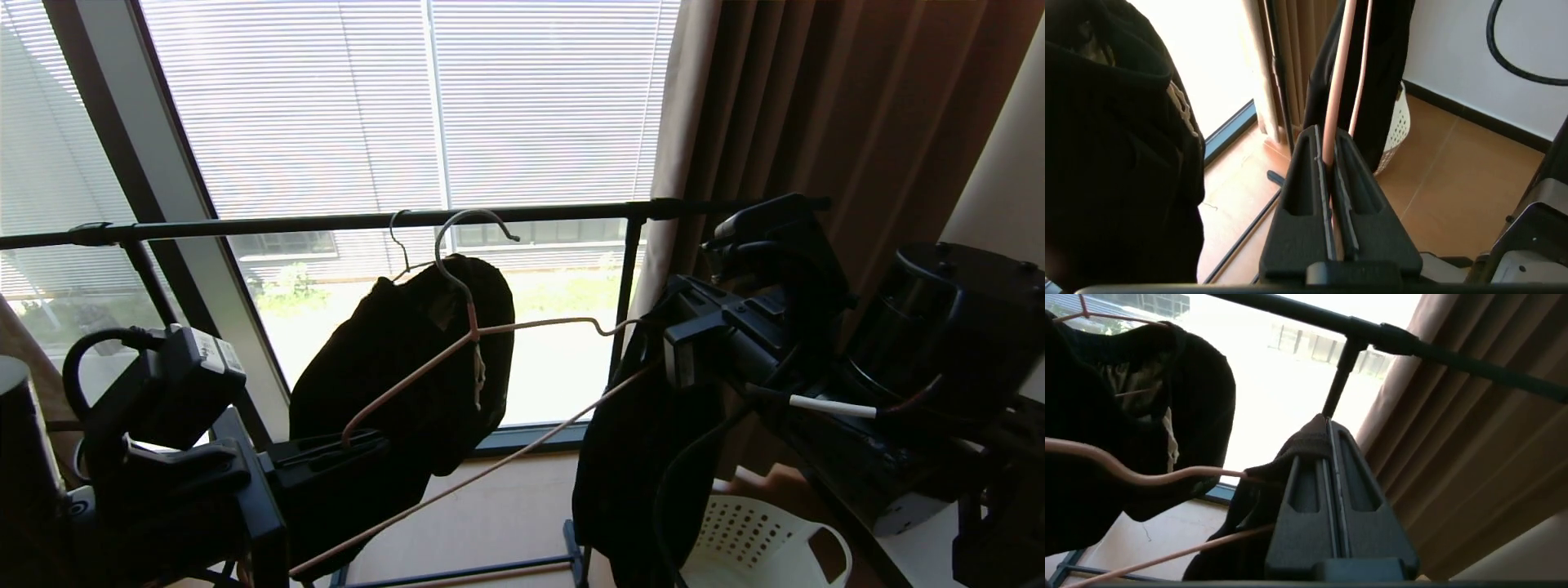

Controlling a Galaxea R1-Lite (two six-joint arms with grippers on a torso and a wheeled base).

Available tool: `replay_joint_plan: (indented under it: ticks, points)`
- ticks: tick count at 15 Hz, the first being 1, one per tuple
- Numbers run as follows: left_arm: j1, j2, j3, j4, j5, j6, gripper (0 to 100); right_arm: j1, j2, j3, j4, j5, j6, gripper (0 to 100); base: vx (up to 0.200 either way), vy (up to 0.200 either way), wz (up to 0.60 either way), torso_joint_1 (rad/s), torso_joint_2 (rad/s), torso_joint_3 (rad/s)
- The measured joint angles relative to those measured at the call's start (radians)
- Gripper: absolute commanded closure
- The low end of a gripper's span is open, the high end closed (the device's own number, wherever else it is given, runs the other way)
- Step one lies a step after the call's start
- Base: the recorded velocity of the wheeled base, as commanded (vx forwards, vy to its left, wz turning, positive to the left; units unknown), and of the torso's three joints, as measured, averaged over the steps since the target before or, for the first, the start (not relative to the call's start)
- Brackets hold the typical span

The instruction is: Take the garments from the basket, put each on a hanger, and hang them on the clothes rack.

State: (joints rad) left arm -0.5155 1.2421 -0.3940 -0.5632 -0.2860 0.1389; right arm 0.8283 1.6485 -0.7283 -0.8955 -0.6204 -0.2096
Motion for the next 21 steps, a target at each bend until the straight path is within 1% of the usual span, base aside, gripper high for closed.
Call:
replay_joint_plan:
  ticks: [6,9,12,17,21]
  points:
    - [-0.022,0.096,-0.037,-0.003,-0.001,0.010,100,0.131,0.007,-0.002,-0.001,-0.011,0.001,100,0.000,0.000,0.00,0.000,0.00,0.000]
    - [-0.029,0.138,-0.047,-0.004,-0.001,0.017,100,0.179,0.014,-0.012,-0.004,-0.012,0.001,100,0.000,0.000,0.00,0.000,0.00,0.000]
    - [-0.050,0.176,-0.050,-0.043,0.003,0.017,100,0.224,0.025,-0.028,-0.006,-0.013,0.003,100,0.000,0.000,0.00,0.000,0.00,0.000]
    - [-0.054,0.208,-0.044,-0.048,0.004,0.012,100,0.293,0.029,-0.052,0.000,-0.023,0.003,100,0.000,0.000,0.00,0.000,0.00,0.000]
    - [-0.051,0.204,-0.040,-0.048,0.004,0.007,100,0.306,0.027,-0.047,0.001,-0.031,0.003,100,0.000,0.000,0.00,0.000,0.00,0.000]
